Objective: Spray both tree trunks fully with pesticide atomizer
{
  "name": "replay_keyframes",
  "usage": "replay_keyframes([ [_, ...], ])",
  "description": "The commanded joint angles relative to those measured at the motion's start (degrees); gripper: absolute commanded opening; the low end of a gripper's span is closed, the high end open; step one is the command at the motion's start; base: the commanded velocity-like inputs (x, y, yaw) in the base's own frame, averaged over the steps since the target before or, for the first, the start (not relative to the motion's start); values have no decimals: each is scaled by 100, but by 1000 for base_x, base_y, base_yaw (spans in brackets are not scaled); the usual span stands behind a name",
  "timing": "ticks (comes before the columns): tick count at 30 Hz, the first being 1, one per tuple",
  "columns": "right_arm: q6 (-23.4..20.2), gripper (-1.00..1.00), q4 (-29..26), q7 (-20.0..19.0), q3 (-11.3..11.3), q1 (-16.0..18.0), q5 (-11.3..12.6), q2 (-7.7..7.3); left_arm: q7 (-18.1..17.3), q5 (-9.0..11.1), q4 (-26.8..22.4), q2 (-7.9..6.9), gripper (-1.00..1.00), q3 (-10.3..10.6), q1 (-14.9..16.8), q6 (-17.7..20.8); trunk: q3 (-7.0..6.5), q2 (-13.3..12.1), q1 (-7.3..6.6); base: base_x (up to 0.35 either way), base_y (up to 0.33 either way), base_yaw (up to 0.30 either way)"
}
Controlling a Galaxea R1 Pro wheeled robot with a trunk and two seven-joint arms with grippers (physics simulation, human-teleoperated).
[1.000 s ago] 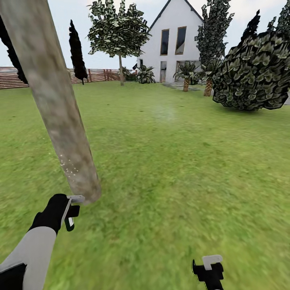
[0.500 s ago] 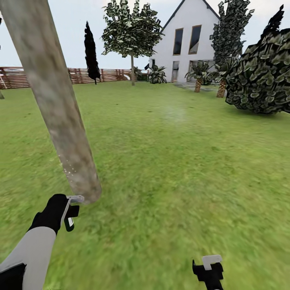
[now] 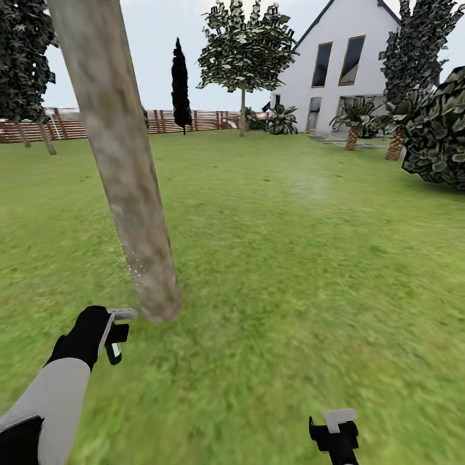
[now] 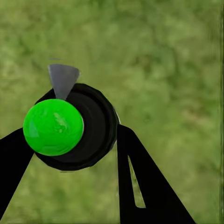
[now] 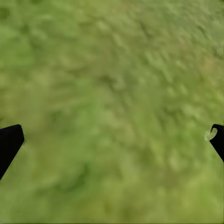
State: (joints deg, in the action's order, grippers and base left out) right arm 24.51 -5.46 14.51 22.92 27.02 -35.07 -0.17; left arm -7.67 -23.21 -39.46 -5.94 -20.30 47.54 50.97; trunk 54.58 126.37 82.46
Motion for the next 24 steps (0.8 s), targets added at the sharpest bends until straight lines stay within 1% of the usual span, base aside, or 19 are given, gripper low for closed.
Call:
replay_keyframes([
  [1, 19, 100, 10, 26, 36, 5, -61, 0, -62, -97, -1, 39, -100, -9, 121, 19, 5, 2, -1, 0, 0, 277],
  [3, 19, 100, 10, 26, 37, 5, -61, -1, -66, -96, 50, 126, -100, -3, 394, 43, 5, 2, -1, 0, 0, 263],
  [5, 19, 100, 10, 26, 37, 5, -61, -1, -72, -96, 81, 301, -100, 9, 665, 74, 5, 2, -1, 0, 0, 196],
  [6, 19, 100, 10, 26, 37, 5, -61, -1, -74, -97, 89, 372, -100, 12, 789, 105, 5, 2, -1, 0, 0, 102],
  [7, 19, 100, 10, 26, 37, 5, -61, -1, -76, -96, 93, 410, -100, 15, 923, 189, 5, 2, -1, 0, 0, 52],
  [8, 19, 100, 10, 26, 37, 5, -61, -1, -79, -96, 93, 403, -100, 16, 1074, 375, 5, 2, -1, 0, 0, 27],
  [9, 19, 100, 10, 26, 37, 5, -61, -1, -85, -118, 41, 285, -100, 28, 1287, 627, 5, 2, -1, 0, 0, 3],
  [11, 19, 100, 5, 26, 37, 5, -61, -9, -86, -130, 13, 215, -100, 48, 1242, 627, 5, 2, -1, 122, -16, 1],
  [18, 19, 100, 1, 26, 37, 5, -61, -9, -93, -118, 59, 271, -100, 47, 1222, 631, 5, 2, -1, 309, -34, 0],
  [21, 19, 100, 1, 26, 37, 5, -61, -9, -94, -114, 40, 276, -100, 40, 1222, 639, 5, 2, -1, 65, -237, 0],
  [24, 19, 100, 1, 26, 37, 5, -61, -9, -94, -113, 20, 241, -100, 43, 1222, 648, 5, 2, -1, -75, -270, 0],
])
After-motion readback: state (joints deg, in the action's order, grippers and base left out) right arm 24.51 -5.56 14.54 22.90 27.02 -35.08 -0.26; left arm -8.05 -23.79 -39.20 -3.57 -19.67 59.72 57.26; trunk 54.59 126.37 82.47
